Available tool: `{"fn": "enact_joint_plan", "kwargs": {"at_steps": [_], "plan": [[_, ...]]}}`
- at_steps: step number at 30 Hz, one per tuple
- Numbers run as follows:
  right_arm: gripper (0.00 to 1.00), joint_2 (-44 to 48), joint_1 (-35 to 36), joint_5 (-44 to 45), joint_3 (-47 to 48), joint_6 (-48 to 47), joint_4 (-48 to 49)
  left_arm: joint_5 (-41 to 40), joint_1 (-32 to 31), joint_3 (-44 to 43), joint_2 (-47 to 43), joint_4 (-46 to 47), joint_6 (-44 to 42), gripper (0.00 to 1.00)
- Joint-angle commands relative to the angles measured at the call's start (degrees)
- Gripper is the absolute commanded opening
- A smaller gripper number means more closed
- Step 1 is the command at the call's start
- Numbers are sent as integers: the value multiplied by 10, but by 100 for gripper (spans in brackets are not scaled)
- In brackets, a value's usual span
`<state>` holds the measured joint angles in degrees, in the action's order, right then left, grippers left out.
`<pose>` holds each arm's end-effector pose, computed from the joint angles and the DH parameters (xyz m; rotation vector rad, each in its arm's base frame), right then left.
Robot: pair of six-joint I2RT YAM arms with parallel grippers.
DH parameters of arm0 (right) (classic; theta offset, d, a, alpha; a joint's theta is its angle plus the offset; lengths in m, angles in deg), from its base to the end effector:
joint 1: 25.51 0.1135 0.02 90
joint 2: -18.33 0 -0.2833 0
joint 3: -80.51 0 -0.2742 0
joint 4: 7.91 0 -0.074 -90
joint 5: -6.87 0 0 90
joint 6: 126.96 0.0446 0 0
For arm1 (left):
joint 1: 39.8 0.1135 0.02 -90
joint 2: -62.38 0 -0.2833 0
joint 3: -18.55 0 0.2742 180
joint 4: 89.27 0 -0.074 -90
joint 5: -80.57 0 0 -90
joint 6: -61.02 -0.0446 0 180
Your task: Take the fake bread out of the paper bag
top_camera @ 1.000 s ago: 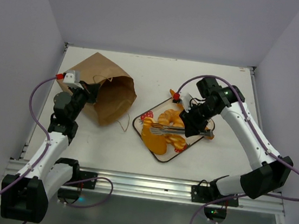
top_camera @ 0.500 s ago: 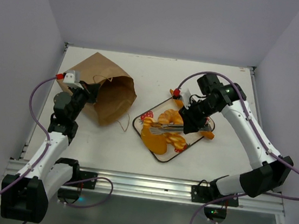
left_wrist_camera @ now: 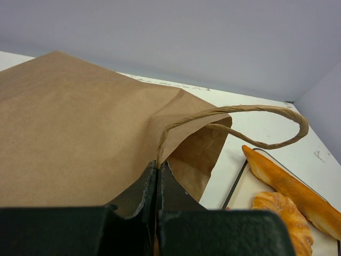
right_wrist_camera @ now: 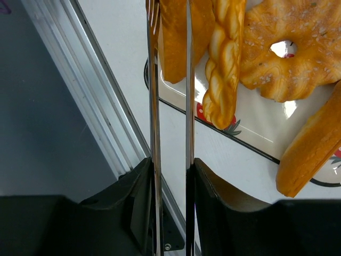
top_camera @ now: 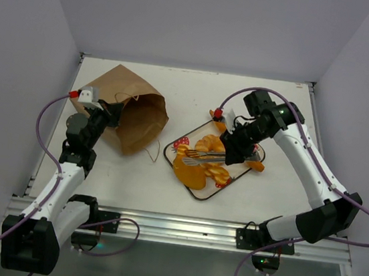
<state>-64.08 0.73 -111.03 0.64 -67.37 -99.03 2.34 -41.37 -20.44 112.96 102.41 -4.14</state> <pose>0.2385 0.1408 0.3691 -1.3981 2.3830 0.6707 0.2260 -0.0153 0.2774 -0.1594 1.5853 -0.5216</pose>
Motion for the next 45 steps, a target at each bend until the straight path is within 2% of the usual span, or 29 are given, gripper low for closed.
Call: {"fn": "enact_joint_plan", "kwargs": {"at_steps": [1,23,31,37,42,45], "plan": [[38,17,-1,-33,10,6,-96,-1,2,-7,-8,5,-8,0],[43,27,-1,-36,2,9,-83,0,2,-8,-8,6,-7,0],[43,19,-1,-44,42,19,-69,4,2,-12,-10,2,-7,0],[42,-27,10,-56,115,25,-48,20,2,-37,-11,-15,-11,0],[41,-89,71,-55,166,54,26,55,2,-55,-27,-37,-29,0],[40,-135,97,-67,190,85,80,62,2,-54,-58,-52,-71,0]]}}
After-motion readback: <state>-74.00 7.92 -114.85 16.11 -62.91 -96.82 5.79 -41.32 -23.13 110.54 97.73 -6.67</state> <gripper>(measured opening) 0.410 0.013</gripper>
